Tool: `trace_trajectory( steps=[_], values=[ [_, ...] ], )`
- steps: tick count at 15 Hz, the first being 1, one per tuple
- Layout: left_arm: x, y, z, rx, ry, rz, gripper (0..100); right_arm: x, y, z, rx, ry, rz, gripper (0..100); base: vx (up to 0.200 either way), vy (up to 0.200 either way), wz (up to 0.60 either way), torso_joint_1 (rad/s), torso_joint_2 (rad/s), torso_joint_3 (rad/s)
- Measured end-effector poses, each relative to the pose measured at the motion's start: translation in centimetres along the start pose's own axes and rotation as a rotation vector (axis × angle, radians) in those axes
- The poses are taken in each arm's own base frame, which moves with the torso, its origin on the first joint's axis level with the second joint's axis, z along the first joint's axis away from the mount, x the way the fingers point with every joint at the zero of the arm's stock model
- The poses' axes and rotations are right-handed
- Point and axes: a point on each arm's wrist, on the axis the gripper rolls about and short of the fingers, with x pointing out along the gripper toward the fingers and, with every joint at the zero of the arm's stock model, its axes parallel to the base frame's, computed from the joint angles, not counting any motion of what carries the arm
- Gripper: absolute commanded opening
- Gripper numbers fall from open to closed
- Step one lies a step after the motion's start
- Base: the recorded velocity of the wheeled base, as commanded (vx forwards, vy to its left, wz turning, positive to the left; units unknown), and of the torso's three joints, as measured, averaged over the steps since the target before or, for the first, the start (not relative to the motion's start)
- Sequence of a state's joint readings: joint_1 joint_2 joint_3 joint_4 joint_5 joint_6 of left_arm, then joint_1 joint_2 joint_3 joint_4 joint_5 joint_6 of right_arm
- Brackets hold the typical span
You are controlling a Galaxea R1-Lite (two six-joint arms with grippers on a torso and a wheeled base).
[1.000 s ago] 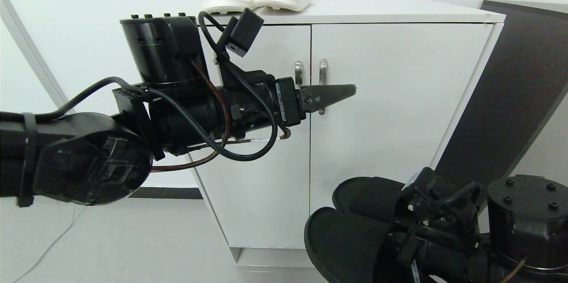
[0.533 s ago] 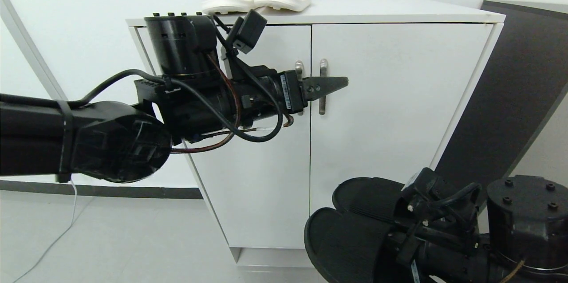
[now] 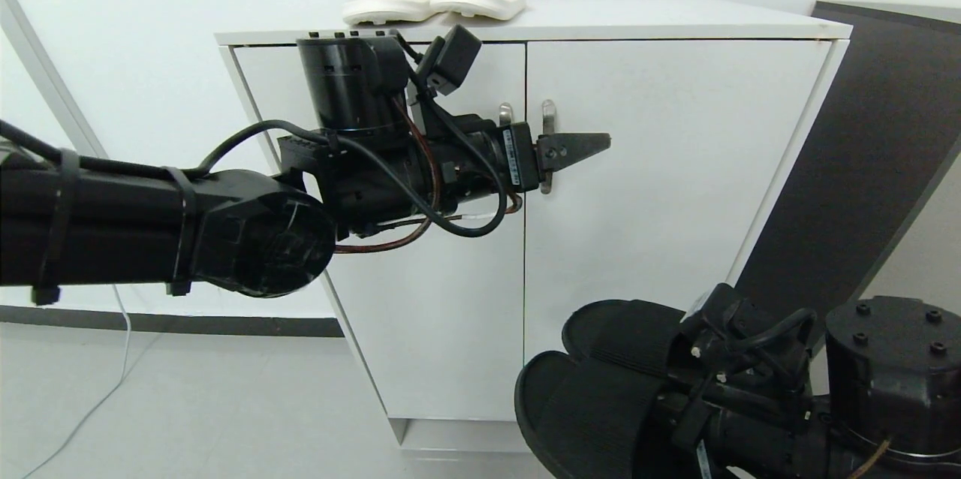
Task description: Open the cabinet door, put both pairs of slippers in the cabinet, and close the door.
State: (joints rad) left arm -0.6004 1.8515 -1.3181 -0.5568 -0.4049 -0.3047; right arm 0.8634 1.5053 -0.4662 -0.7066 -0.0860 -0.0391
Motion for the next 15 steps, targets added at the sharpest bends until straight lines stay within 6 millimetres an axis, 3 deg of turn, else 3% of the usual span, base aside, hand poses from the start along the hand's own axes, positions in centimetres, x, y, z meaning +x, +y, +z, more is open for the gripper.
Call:
trace_trajectory(
  steps=[2, 3, 10, 15],
  values=[
    [0.5, 0.1, -0.3, -0.002, 0.007, -0.002, 100, 0.0, 0.0, 0.0, 0.0, 0.0, 0.003, 0, 0.0, 0.0, 0.0, 0.0, 0.0, 0.0],
    [0.6, 0.1, -0.5, -0.003, 0.01, -0.004, 0, 0.0, 0.1, 0.0, 0.0, 0.0, 0.005, 0, 0.0, 0.0, 0.0, 0.0, 0.0, 0.0],
    [0.6, -0.2, -1.1, 0.009, 0.025, -0.002, 0, -0.6, 1.3, -0.5, -0.013, 0.014, 0.065, 0, 0.0, 0.0, 0.0, 0.0, 0.0, 0.0],
    [-1.5, -2.4, -3.2, 0.055, 0.089, -0.004, 0, -2.1, 2.7, -1.9, -0.044, 0.038, 0.222, 0, 0.0, 0.0, 0.0, 0.0, 0.0, 0.0]
  ],
)
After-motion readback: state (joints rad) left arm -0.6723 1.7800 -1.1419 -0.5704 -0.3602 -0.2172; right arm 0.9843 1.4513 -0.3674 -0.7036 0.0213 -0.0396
